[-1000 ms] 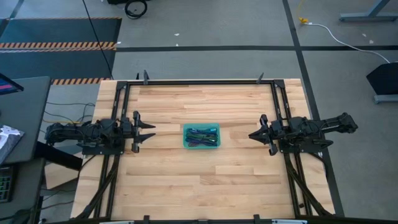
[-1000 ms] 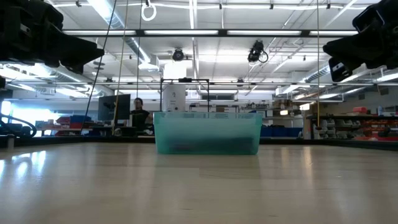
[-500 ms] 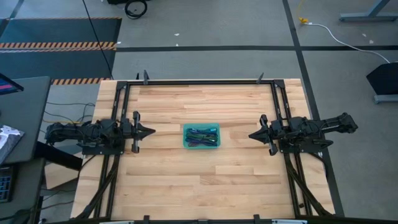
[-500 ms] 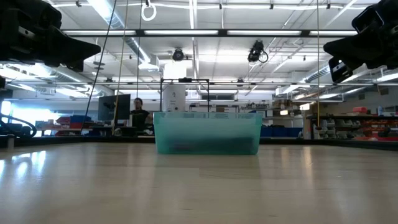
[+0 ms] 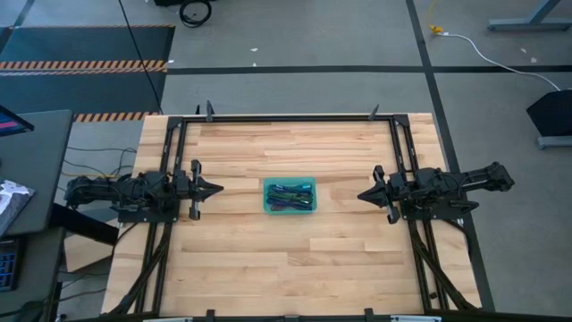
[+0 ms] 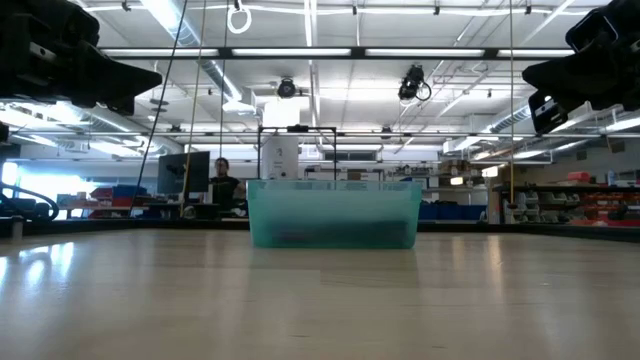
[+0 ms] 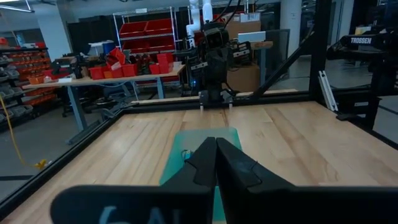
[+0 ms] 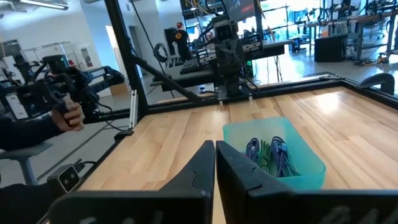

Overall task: Pick and place USB-C Cables
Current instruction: Return to Home Position

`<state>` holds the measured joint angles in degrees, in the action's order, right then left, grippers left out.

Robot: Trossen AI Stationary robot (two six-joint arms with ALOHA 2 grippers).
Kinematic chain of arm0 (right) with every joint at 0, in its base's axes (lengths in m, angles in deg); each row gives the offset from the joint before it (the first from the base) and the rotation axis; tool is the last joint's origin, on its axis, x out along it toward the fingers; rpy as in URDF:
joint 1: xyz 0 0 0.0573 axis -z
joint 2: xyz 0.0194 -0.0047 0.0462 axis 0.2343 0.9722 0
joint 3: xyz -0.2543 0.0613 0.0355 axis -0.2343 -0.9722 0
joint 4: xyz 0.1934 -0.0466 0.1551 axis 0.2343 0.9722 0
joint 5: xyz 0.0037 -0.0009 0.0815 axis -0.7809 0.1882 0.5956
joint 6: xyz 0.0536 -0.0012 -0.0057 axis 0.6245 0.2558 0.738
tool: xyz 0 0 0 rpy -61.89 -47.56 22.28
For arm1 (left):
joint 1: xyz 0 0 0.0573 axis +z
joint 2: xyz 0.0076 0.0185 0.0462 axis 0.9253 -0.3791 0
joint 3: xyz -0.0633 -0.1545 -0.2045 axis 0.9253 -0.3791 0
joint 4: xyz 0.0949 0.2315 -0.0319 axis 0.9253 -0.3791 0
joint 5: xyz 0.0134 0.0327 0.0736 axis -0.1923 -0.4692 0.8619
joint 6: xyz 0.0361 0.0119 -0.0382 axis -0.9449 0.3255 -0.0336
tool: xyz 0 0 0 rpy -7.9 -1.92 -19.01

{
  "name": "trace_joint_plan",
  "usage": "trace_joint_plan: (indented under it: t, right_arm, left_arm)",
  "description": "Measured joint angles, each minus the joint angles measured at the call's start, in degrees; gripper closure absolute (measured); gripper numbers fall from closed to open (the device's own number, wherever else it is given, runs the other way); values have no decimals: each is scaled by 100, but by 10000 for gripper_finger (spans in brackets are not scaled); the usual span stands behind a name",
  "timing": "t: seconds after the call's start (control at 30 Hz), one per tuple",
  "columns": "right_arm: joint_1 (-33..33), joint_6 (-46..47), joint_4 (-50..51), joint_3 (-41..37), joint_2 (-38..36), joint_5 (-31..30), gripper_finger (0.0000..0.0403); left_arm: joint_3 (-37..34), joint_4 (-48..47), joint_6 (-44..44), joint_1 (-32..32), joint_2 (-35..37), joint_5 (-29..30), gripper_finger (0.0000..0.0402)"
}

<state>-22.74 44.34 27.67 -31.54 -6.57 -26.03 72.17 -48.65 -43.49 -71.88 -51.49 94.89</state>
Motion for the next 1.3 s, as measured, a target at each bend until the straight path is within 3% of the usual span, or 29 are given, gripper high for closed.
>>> trace_joint_plan:
  t: [0.3,1.3]
  right_arm:
    - [0,-17,-30,0,0,-377,383]
    - [0,-15,-33,0,0,-361,380]
  left_arm:
    - [0,-2,2,2,0,0,383]
    - [0,-7,7,2,0,0,379]
